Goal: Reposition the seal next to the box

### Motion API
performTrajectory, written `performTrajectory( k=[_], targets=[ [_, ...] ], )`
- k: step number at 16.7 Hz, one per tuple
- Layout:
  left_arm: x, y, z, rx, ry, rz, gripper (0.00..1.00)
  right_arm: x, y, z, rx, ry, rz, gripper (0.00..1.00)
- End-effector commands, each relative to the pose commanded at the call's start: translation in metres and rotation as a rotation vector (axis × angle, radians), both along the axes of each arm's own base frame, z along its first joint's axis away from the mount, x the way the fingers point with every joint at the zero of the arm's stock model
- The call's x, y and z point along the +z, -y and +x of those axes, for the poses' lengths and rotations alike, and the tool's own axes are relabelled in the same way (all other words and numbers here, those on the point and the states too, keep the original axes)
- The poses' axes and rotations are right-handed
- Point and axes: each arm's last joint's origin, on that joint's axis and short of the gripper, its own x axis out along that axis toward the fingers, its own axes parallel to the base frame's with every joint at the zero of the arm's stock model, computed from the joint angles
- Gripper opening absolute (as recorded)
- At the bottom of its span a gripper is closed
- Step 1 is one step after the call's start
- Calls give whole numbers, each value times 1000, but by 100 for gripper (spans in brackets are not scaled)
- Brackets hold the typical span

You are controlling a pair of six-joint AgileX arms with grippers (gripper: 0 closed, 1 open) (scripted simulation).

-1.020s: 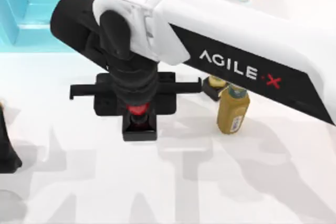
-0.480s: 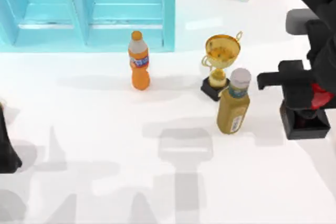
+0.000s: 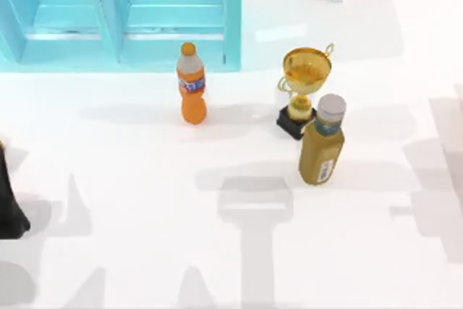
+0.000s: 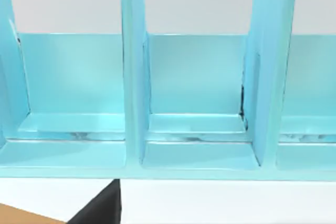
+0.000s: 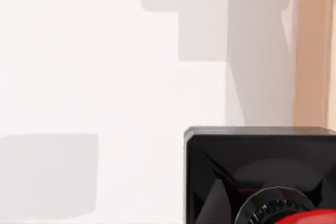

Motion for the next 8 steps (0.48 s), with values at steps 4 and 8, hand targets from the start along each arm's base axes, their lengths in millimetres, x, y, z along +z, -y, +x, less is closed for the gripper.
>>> performTrajectory(
  k=[4,8],
  targets=[
    [0,0,0,0,0,0,100,-3,5,-5,-5,10,2,0],
    [0,0,0,0,0,0,100,-7,5,-4,-8,7,-2,0]
  ],
)
